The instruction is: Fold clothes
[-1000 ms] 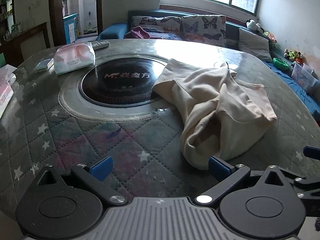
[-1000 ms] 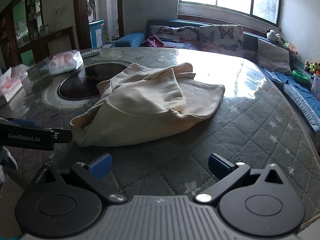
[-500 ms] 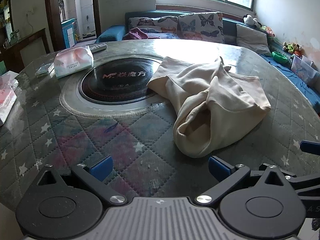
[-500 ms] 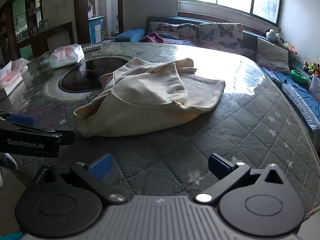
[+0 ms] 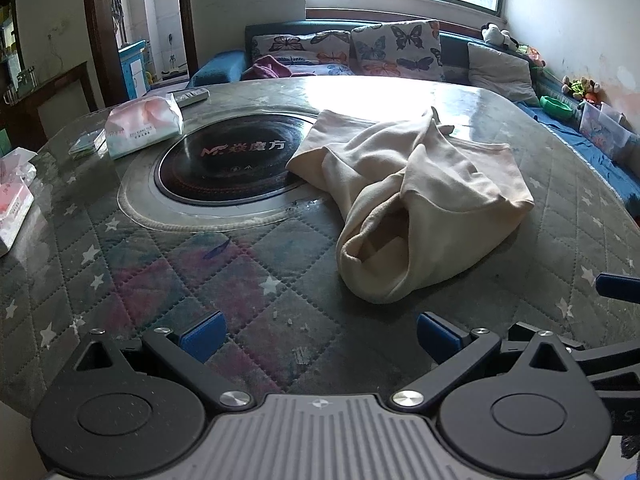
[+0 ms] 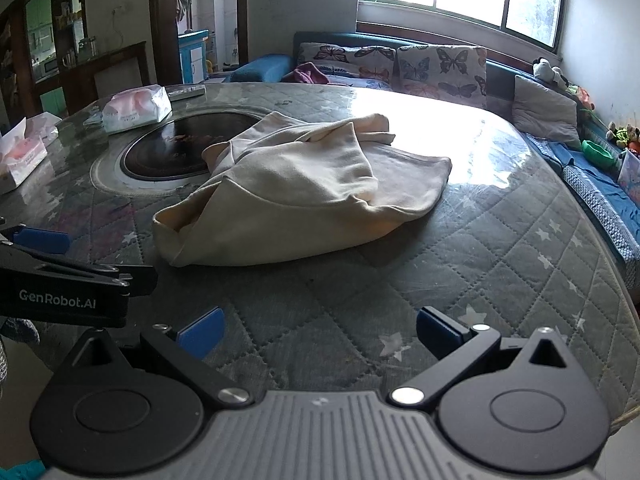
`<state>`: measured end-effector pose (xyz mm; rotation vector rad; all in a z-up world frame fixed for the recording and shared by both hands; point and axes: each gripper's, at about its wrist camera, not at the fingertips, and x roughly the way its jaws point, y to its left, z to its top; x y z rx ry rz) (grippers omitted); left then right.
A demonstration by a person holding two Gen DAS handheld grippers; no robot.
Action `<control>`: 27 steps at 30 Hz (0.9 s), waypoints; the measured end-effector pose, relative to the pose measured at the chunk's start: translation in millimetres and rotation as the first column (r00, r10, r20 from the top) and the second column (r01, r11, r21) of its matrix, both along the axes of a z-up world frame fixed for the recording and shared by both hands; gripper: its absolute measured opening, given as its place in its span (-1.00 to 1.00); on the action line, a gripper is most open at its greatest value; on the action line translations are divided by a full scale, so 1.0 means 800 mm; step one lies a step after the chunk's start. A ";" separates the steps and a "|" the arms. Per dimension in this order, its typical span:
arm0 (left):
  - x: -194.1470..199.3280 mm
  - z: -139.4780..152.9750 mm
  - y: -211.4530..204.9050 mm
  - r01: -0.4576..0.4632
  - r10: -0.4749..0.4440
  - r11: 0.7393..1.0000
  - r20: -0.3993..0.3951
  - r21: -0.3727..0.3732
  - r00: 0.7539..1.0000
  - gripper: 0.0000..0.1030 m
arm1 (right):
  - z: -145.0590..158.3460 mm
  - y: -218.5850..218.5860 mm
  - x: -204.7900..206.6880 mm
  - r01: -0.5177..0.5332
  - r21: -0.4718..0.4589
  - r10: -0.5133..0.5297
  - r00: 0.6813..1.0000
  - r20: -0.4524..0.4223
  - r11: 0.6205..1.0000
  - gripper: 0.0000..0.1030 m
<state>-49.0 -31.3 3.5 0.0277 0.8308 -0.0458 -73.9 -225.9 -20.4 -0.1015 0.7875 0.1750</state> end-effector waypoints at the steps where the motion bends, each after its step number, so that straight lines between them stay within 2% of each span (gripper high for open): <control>1: -0.001 0.000 0.000 0.000 0.000 1.000 -0.001 0.000 1.000 1.00 | 0.000 0.000 0.000 0.000 -0.001 0.000 1.000 -0.001 1.000 1.00; 27: -0.006 0.002 -0.007 0.013 -0.013 0.999 -0.008 0.031 1.000 1.00 | -0.002 0.006 -0.004 -0.012 -0.012 0.012 1.000 -0.019 1.000 1.00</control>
